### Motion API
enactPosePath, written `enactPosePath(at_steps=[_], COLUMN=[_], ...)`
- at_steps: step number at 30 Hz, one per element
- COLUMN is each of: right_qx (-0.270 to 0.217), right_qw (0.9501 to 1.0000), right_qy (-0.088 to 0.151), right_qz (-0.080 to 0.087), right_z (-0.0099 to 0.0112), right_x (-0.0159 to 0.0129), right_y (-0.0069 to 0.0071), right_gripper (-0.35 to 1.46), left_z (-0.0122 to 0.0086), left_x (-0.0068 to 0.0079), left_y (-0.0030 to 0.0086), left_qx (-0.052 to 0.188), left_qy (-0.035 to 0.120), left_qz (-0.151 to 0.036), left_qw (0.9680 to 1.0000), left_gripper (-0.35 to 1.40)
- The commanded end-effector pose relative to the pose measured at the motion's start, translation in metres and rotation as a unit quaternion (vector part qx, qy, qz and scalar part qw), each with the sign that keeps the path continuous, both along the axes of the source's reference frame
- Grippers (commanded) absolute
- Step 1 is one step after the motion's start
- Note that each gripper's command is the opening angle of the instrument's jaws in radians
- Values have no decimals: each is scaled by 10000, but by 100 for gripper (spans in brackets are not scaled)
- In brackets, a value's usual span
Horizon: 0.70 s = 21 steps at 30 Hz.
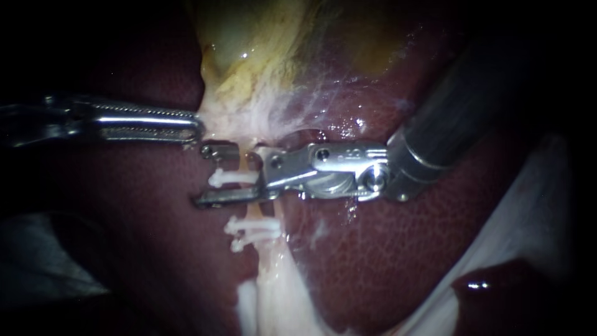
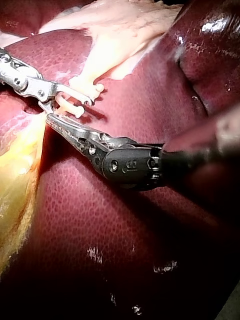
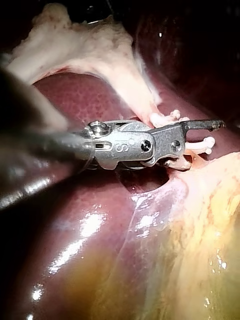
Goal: Going back third clip left tube
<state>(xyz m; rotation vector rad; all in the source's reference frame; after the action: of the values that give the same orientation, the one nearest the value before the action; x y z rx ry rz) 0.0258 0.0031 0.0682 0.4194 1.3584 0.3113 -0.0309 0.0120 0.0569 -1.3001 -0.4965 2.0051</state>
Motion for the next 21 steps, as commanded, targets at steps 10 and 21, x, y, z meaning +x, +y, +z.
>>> enactPosePath(at_steps=[10, 21], right_qx=[249, 138], right_qw=[9995, 9963], right_qy=[-101, -649], right_qz=[-153, -547], right_z=[-12, -57], right_x=[-39, -115], right_y=[-6, -3], right_gripper=[48, 50], left_z=[-1, -1], left_x=[3, 4], left_y=[-1, -1], left_qx=[0, 0], left_qy=[-3, -4], left_qz=[7, 8], left_qw=[10000, 10000], left_gripper=[-35, -35])
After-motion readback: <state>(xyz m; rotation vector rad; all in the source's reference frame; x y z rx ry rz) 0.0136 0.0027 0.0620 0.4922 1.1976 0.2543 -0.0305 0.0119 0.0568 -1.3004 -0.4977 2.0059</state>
